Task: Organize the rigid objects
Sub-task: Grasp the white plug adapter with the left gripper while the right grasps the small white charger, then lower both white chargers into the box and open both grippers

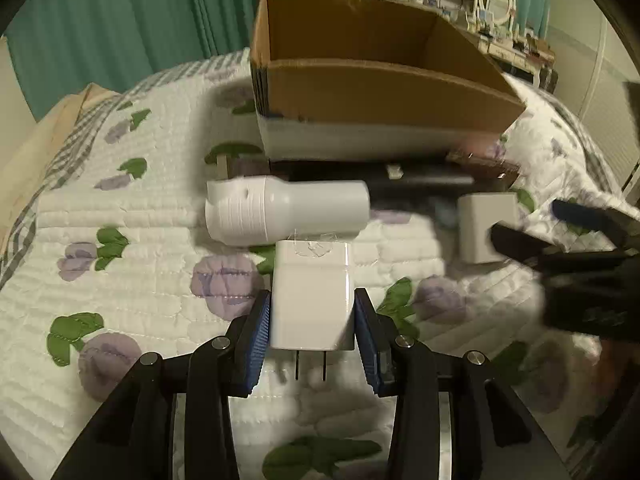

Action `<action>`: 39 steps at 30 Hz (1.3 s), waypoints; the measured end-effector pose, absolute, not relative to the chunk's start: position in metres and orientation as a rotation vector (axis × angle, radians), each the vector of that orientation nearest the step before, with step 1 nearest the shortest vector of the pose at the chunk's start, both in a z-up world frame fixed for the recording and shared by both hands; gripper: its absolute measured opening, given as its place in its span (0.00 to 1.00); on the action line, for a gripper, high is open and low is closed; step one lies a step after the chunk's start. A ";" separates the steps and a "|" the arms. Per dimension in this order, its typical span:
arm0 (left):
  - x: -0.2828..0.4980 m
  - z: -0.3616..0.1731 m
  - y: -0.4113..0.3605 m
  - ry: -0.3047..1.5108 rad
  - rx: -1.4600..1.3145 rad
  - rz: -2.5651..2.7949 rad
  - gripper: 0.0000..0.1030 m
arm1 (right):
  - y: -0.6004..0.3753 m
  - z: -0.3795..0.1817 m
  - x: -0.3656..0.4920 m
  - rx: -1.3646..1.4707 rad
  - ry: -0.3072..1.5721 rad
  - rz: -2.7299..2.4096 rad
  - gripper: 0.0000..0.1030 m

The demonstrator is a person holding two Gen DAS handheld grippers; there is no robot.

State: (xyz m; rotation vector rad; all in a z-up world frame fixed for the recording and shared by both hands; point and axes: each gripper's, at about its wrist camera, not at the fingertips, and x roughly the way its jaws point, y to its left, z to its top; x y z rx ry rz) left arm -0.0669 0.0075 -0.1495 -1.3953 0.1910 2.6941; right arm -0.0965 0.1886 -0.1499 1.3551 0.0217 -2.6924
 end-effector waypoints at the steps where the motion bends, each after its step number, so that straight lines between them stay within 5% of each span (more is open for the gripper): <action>1: -0.066 -0.146 0.009 0.202 -1.382 2.705 0.39 | 0.186 -0.152 -0.098 1.357 0.033 -2.688 0.99; 11: -0.071 -0.138 0.000 0.147 -1.379 2.736 0.39 | 0.161 -0.172 -0.120 1.392 0.133 -2.657 0.88; 16: -0.070 -0.139 -0.001 0.141 -1.383 2.731 0.39 | 0.160 -0.177 -0.122 1.402 0.151 -2.650 0.56; 26: -0.055 -0.110 0.003 0.100 -1.285 2.767 0.39 | 0.171 -0.141 -0.085 1.296 0.154 -2.657 0.52; 39: -0.062 -0.046 0.014 0.128 -1.114 2.809 0.39 | 0.186 -0.005 -0.078 0.968 0.172 -2.733 0.52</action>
